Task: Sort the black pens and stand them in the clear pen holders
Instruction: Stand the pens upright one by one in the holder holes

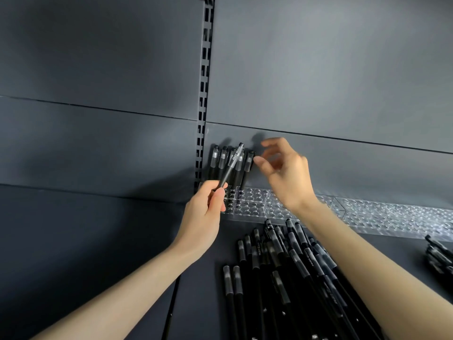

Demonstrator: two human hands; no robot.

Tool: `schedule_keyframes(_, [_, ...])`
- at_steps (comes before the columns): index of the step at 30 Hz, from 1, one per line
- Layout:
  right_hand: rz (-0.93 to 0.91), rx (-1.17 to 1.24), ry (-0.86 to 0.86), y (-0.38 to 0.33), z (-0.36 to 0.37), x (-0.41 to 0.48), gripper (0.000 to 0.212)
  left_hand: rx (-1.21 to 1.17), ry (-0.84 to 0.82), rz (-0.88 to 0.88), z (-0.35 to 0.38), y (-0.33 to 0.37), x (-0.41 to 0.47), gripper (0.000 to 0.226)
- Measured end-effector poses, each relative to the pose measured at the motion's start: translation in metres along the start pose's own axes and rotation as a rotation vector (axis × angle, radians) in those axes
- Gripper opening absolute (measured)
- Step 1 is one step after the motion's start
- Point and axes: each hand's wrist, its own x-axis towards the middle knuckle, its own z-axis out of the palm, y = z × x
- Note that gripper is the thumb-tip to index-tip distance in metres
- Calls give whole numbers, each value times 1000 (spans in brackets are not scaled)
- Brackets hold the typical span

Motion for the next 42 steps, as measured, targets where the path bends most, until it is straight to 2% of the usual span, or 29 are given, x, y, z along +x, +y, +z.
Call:
schedule_keyframes(3, [92,360,-98,-13,-5,-9,19,-37,-80,-10,5,7,-4,19])
schedule_keyframes(6, [94,511,-158,-18,-9,-16,23,-43,-193,-1,10,15,-12,21])
schedule_keyframes(11, [132,623,-211,-23,-20,-21,37,-17,-143,34,12,23,-15,18])
schedule_keyframes(15, [195,620,-145,-22,-19,-21,38,35,-122,33,11,23,-15,20])
schedule_keyframes(17, [191,548,-69,-19,-22,-17,33,292,-78,158,8,16,-13,26])
schedule_keyframes(20, [105,332,65,-11,-30,-5,37,748,-25,343,0,2,-8,46])
schedule_keyframes(23, [54,257,136,-7,-31,4,36,929,-80,411,-3,-9,-5,53])
schedule_keyframes(27, [19,217,130,-1,-23,8,34,1026,-154,454,0,-17,-4,52])
schedule_keyframes(33, [-9,223,162,1,-16,12,35,1107,-168,455,-1,-19,-5,48])
schedule_keyframes(37, [3,207,113,7,-8,10,36,1126,-188,435,-1,-17,-5,49])
schedule_keyframes(42, [20,113,39,12,-1,2,27,1127,-198,424,-1,-15,-5,50])
